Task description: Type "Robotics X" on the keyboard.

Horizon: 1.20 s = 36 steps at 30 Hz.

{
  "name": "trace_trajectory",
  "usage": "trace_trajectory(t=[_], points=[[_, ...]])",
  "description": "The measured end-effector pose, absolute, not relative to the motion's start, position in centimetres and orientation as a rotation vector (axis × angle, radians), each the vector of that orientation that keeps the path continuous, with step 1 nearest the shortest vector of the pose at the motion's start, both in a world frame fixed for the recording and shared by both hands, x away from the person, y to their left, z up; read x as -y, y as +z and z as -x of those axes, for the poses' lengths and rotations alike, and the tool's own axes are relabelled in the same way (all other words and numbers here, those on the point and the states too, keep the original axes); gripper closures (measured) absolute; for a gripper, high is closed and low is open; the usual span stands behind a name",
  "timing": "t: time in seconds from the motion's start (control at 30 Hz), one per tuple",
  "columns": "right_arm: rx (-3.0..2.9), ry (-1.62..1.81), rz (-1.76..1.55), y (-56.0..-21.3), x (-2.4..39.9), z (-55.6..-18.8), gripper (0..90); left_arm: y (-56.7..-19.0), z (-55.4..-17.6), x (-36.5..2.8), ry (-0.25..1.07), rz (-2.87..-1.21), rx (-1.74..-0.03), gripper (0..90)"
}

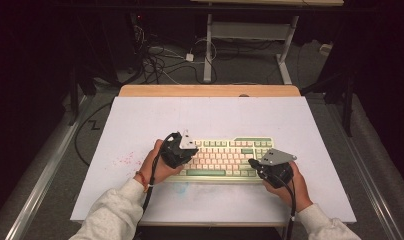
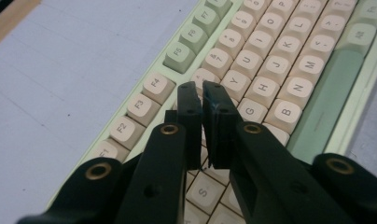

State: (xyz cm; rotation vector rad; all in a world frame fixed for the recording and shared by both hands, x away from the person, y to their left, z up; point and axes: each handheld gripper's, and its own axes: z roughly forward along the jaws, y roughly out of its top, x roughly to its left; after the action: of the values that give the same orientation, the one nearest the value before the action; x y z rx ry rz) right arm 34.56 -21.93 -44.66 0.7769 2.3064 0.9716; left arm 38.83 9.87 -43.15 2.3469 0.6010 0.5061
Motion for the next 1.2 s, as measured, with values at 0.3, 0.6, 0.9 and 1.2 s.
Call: trace_trajectory(t=[0.3,0.6,0.9,1.2], points=[[-2.29,0.992,-0.766,-43.9,22.3,-33.9,90.0,-42.7,-37.4,-12.2,0.605,-2.287,-0.576,63.1],[-2.282,1.012,-0.766,-43.4,22.3,-33.6,90.0,-43.4,-35.4,-15.0,0.683,-2.209,-0.637,29.4],[-2.277,1.02,-0.759,-43.0,22.1,-33.9,90.0,-44.8,-32.9,-17.5,0.71,-2.147,-0.648,22.7],[-2.293,1.017,-0.749,-43.0,20.6,-35.3,90.0,-46.2,-31.7,-19.8,0.674,-2.154,-0.726,22.1]])
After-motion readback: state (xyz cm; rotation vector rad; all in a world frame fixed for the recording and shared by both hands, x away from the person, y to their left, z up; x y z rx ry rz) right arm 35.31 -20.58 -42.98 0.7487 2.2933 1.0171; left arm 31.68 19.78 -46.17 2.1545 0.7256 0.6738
